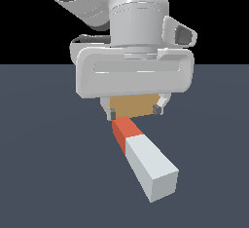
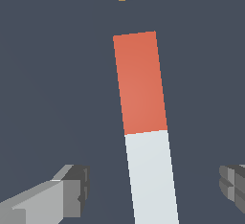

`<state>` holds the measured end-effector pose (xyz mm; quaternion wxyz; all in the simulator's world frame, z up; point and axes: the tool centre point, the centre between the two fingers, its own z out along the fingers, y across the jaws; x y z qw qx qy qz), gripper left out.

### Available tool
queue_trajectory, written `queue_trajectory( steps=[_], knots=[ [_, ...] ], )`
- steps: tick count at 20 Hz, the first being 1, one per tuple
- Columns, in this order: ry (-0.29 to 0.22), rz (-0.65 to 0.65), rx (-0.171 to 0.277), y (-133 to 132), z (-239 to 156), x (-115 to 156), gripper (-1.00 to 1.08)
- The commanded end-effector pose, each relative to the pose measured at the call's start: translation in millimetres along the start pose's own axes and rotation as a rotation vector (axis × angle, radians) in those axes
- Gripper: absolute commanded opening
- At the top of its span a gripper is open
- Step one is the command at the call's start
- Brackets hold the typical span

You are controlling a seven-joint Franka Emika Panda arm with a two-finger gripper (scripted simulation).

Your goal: Insert the peg into the horizontal hole in a box.

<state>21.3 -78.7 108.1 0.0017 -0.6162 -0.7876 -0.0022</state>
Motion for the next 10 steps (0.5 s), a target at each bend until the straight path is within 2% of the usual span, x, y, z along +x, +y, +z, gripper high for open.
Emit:
queue_trajectory(
  steps=[1, 10],
  knots=[
    [-0.001, -0.038, 0.000, 2.2, 10.9, -10.9, 1.00],
    [-0.005, -0.112, 0.001, 9.3, 33.3, -33.7, 1.00]
  ],
)
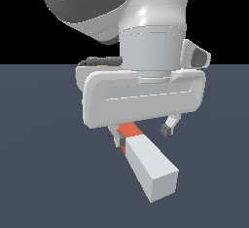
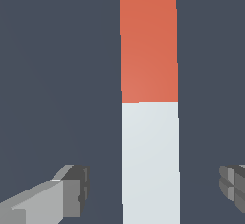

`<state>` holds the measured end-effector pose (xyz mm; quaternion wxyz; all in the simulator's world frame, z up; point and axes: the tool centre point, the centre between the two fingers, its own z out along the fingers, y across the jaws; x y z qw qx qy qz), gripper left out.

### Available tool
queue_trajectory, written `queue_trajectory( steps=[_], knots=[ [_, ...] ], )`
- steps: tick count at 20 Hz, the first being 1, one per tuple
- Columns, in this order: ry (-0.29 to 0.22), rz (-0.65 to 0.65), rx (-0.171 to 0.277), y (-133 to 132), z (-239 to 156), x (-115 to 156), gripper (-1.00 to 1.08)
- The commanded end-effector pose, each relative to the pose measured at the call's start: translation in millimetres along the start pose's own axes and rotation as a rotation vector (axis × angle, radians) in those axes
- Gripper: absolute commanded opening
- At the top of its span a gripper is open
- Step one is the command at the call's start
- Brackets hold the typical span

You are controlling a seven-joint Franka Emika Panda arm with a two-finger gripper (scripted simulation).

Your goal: Insert the peg into the horizontal hole in a box.

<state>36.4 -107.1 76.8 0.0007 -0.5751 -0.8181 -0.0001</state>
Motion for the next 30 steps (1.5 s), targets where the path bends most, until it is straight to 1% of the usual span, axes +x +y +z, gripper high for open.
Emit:
queue_trajectory(
  steps=[1, 8, 17, 23, 24, 30],
  knots=[
    [-0.001, -0.013, -0.001, 1.7, 3.1, -3.4, 1.00],
    [-0.001, -0.013, 0.000, 1.5, 7.0, -4.1, 1.00],
    [-0.001, -0.017, 0.000, 1.4, 46.3, -3.6, 1.00],
    [-0.001, -0.017, 0.000, 2.5, 54.0, -4.7, 1.00],
    [-0.001, -0.017, 0.000, 2.5, 54.0, -4.7, -1.00],
    [-0.001, -0.017, 0.000, 2.5, 54.0, -4.7, -1.00]
  ],
)
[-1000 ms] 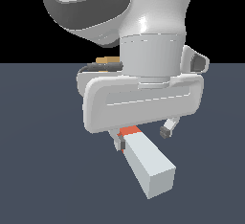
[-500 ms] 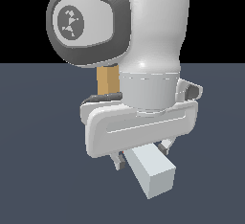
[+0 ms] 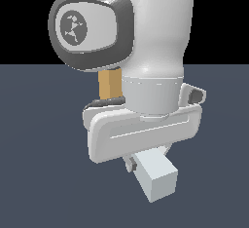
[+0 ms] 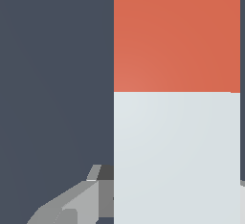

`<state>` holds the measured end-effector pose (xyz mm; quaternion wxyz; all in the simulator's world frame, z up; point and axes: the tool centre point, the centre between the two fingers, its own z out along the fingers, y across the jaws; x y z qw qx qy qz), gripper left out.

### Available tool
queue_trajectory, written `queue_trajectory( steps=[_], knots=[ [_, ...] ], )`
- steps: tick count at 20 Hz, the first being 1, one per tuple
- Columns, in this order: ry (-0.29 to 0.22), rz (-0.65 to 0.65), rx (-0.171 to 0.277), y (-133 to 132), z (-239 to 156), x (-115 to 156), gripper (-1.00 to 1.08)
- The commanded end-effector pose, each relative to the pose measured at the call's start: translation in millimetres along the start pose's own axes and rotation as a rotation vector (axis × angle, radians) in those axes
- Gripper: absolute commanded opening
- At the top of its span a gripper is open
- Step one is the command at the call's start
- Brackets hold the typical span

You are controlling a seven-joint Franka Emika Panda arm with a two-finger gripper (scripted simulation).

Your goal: Insert the peg into the horizontal hole in a box.

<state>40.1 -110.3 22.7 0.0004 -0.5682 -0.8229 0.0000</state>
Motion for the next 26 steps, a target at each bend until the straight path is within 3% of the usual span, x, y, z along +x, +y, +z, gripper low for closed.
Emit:
queue_trajectory(
  steps=[1, 10, 26],
  knots=[
    [-0.001, 0.000, 0.000, 0.1, -0.1, -0.4, -1.00],
    [-0.001, 0.000, 0.000, 9.8, -11.9, 8.3, -1.00],
    [-0.001, 0.001, 0.000, 78.1, -89.7, 61.4, -1.00]
  ],
)
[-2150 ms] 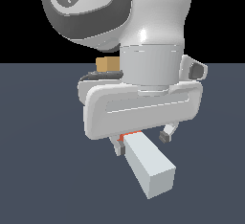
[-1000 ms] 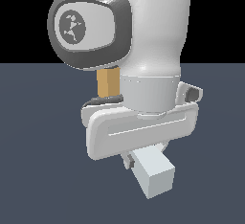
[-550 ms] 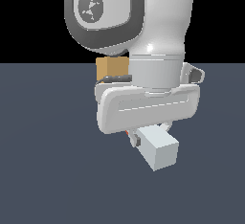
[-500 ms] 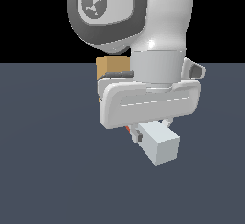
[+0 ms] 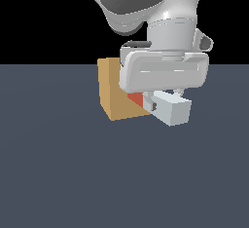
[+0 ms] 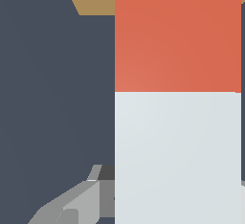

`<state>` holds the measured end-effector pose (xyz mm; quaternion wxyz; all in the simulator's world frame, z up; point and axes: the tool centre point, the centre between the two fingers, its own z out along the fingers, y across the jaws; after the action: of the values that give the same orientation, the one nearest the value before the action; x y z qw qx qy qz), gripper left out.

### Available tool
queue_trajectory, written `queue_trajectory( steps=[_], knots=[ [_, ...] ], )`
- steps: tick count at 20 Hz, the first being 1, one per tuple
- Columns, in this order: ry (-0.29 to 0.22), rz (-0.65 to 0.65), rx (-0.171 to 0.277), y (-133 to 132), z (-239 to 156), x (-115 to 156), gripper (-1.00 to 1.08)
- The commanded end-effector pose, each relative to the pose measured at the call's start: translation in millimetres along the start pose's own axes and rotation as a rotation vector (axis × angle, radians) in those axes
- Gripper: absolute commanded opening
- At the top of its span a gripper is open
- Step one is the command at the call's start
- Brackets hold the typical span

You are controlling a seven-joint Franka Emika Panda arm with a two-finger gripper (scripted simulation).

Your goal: Insert the peg into the horizontal hole in a box.

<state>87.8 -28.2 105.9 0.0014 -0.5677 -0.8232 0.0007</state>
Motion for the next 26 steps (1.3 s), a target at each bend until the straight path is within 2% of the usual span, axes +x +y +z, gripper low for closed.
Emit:
queue_trajectory(
  steps=[1, 19, 26],
  knots=[
    [-0.002, 0.002, -0.003, 6.2, -8.1, 2.4, -1.00],
    [-0.001, 0.001, -0.001, 9.7, -9.9, 3.7, -1.00],
    [-0.001, 0.000, -0.002, 9.4, -10.4, 23.1, -1.00]
  ],
)
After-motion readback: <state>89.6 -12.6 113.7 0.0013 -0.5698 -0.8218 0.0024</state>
